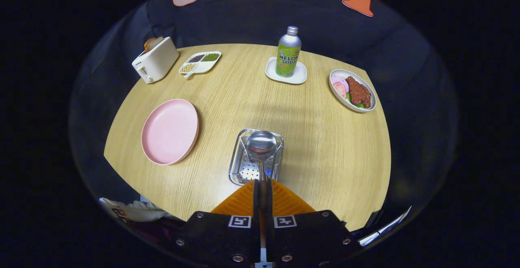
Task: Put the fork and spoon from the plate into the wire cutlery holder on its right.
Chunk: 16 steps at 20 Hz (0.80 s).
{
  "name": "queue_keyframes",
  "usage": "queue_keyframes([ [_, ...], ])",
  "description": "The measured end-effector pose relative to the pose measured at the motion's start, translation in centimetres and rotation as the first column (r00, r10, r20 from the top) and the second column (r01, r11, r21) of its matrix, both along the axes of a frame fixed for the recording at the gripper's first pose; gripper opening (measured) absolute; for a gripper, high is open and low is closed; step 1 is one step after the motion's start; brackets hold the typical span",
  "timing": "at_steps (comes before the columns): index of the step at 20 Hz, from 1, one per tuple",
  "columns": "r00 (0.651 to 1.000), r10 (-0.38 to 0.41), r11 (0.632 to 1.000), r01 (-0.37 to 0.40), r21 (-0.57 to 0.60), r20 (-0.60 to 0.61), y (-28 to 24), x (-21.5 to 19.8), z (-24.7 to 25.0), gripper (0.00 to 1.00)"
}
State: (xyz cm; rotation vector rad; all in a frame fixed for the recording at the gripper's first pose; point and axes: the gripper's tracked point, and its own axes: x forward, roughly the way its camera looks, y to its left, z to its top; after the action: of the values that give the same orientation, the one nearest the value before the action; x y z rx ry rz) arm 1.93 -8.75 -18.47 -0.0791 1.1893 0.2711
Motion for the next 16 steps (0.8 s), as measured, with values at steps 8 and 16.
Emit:
queue_keyframes([
  [8, 0.998, 0.02, 0.999, -0.022, -0.028, -0.058, -0.75, -0.16, 0.72, 0.06],
  [16, 0.986, 0.092, 0.991, -0.104, -0.083, -0.14, -0.32, -0.59, 0.22, 0.06],
])
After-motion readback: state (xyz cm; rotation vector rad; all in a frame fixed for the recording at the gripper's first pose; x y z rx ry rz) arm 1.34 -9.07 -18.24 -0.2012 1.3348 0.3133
